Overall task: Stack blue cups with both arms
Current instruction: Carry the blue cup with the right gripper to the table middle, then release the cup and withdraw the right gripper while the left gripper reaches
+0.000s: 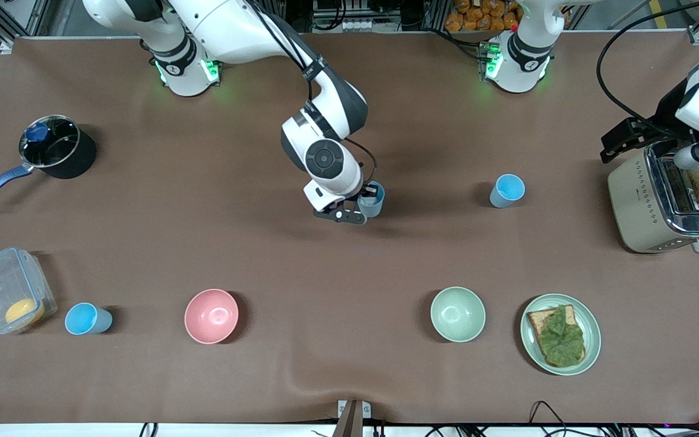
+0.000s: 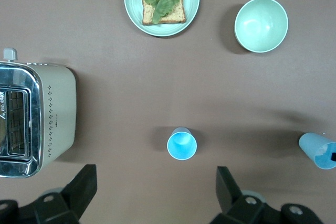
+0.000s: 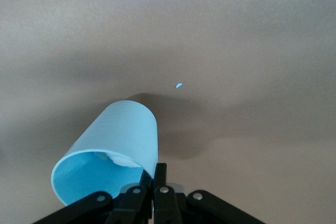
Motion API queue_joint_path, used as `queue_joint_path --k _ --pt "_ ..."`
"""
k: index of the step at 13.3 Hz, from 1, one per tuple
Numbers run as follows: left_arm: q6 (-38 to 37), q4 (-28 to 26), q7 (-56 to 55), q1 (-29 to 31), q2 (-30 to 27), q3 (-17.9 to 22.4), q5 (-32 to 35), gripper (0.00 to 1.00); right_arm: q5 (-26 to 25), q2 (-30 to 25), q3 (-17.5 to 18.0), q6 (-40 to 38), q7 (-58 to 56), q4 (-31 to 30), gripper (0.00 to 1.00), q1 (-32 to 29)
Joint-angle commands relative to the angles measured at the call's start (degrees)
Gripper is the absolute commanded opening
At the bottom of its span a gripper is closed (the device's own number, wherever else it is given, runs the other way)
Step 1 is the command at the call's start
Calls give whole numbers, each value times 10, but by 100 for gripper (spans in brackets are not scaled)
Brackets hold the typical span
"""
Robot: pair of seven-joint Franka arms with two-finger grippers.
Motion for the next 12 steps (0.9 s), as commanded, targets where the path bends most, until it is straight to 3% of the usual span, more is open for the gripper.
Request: queue_joint_path --k 1,2,6,8,12 --pt "17 5 -15 0 2 -4 8 100 15 14 -6 -1 8 21 22 7" --pt "17 18 -14 0 12 -4 10 100 15 13 -6 -1 9 23 99 8" --pt "17 45 -6 -3 35 1 12 100 17 -11 -7 -36 2 53 100 -24" --pt "17 69 -7 -3 55 2 13 100 14 -41 -8 -124 -9 60 100 -67" --pt "16 38 -7 -6 83 1 54 100 6 -98 -17 -237 -125 60 100 -153"
